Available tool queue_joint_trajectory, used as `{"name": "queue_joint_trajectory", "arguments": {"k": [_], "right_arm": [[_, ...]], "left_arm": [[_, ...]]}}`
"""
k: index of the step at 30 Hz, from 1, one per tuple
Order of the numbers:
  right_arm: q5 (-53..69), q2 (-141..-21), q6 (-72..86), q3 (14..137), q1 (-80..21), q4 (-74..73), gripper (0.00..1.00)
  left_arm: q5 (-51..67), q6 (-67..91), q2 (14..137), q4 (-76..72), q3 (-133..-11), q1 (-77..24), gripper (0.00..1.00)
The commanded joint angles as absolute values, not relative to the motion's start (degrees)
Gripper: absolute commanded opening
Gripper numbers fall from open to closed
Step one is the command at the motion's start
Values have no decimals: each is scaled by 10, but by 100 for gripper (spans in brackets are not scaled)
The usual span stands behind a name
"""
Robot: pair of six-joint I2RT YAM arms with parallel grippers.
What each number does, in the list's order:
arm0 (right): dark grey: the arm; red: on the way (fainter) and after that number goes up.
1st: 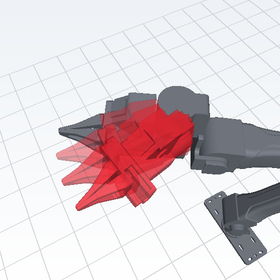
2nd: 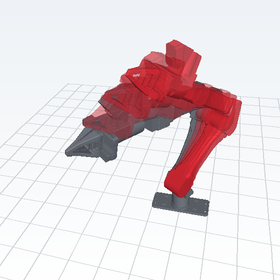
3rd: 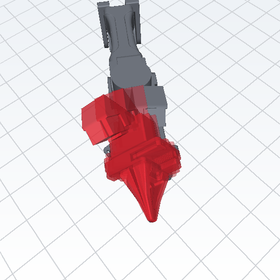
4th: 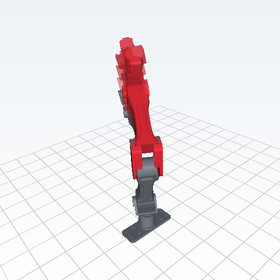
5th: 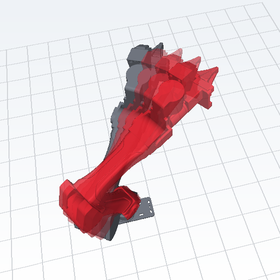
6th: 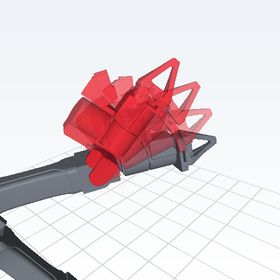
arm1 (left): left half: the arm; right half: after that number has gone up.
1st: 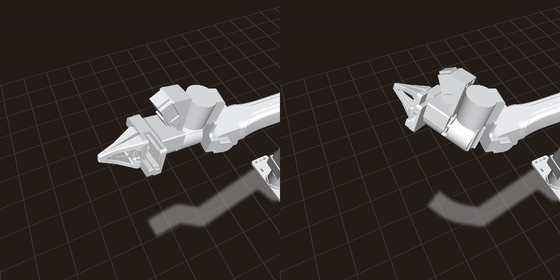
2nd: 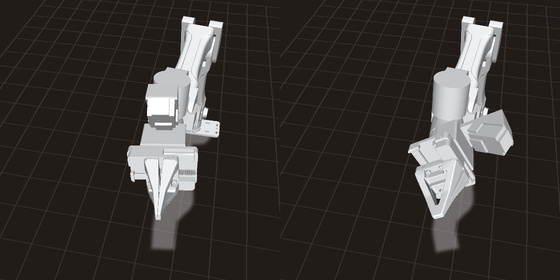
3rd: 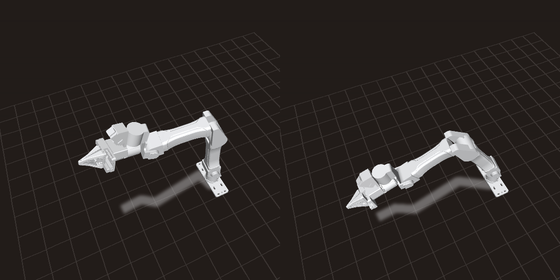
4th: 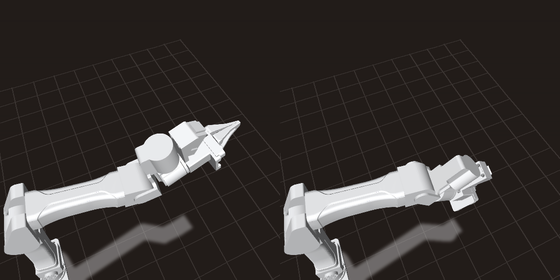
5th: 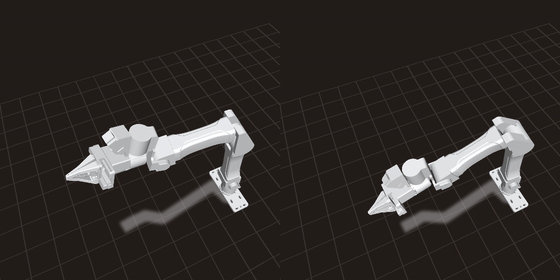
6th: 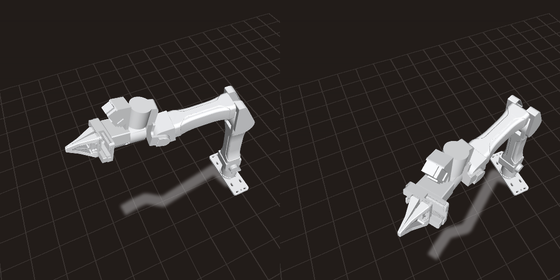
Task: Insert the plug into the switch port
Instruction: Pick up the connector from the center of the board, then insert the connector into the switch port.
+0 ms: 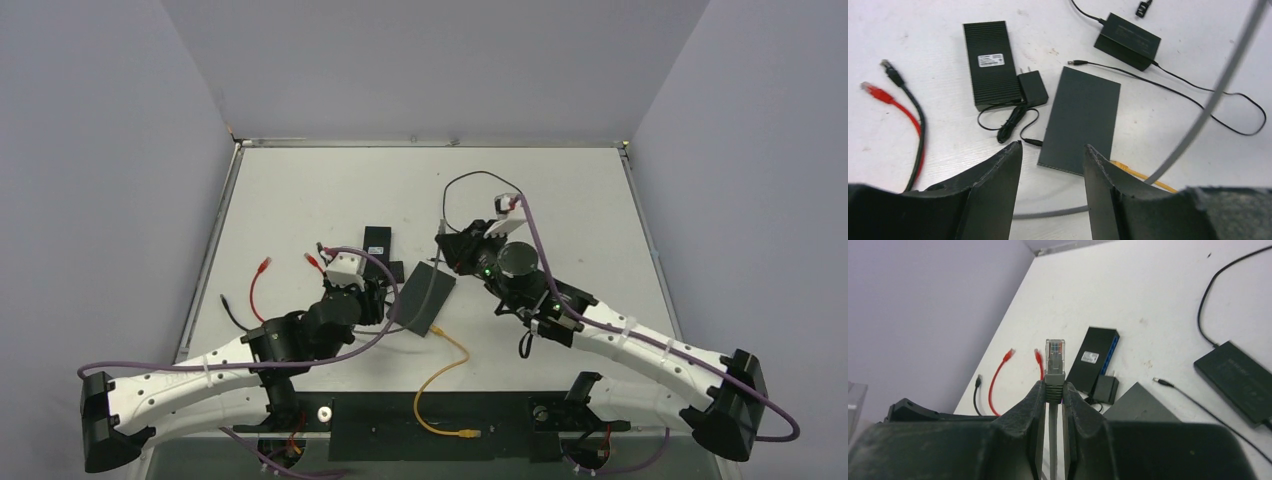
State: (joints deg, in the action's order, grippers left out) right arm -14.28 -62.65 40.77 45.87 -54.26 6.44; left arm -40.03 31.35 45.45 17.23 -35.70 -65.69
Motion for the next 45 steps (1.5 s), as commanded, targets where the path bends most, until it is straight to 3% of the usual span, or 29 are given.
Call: {"name": "queue_joint_trajectory", "arguments": {"k": [1,10,17,25,39,45], "right_arm": [[-202,-557,341,514,-524,43,0],[-350,-396,195,566,-500,-26,0],[-455,-346,104,569,-500,-83,0],[-449,-430,51,552,-499,-243,0],[-208,-635,9,554,-500,-356,0],[-279,-621,40,570,-499,-326,0]], "left_arm": [[-487,341,424,238,-389,-659,46],[-508,351,385,243,-378,-658,47],[-506,333,412,219,-383,-658,48],[-483,310,457,178,-386,-658,48],[-447,316,490,157,-374,-646,49],[-437,321,479,155,-361,-632,49]]}}
